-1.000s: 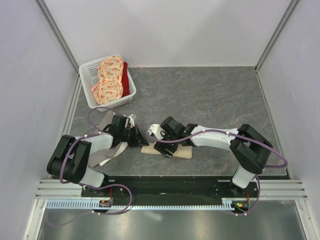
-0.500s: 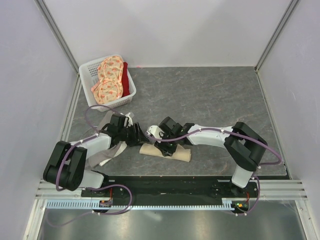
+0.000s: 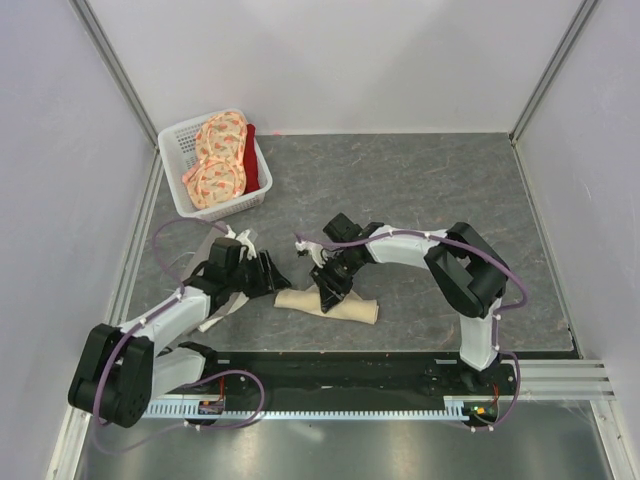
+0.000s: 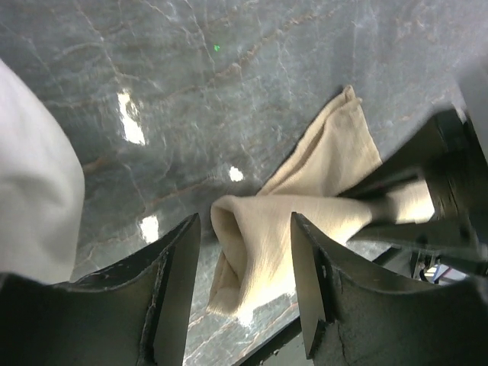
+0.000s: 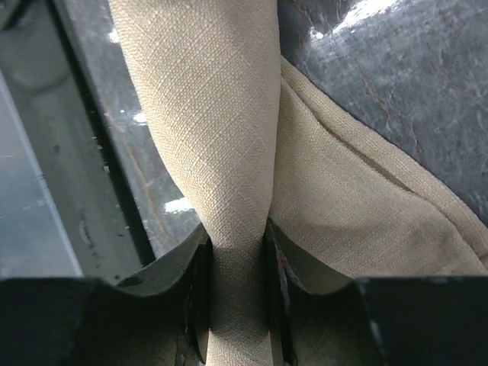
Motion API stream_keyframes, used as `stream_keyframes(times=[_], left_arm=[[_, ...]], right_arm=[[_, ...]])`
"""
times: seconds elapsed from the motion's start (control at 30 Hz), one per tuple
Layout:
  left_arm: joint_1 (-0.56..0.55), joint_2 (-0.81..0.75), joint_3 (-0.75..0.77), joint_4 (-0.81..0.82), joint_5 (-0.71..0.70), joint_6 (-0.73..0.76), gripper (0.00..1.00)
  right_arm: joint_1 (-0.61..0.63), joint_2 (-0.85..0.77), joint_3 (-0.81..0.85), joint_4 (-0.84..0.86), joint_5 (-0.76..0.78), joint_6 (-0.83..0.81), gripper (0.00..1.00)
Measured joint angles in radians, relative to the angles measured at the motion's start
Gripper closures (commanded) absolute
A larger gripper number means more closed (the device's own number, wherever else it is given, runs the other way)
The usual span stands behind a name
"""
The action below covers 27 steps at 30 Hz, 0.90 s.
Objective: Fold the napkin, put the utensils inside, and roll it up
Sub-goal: Roll the napkin with the utensil
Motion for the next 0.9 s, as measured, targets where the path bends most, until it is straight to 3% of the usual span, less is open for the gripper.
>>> stream_keyframes(times=[0.2, 0.57, 0.73, 0.9], left_arm=[[0.000, -0.069, -0.051, 0.056, 0.026, 0.000, 0.42], [-0.001, -0.040, -0.097, 0.151, 0.100, -0.002, 0.48], [-0.001, 0.005, -0.098, 0.209, 0.138, -0.010, 0.63], [-0.001, 0.043, -0.098, 0.246, 0.157, -0.016, 0.86]], right_arm=[[-0.056, 0.089, 0.064, -0.072, -0.142, 0.007, 0.63], [-0.110, 0.186, 0.098, -0.136, -0.307, 0.039, 0.61], [-0.120, 0.206, 0.110, -0.150, -0.340, 0.046, 0.59], [-0.126, 0.211, 0.114, -0.156, -0.348, 0.053, 0.53]])
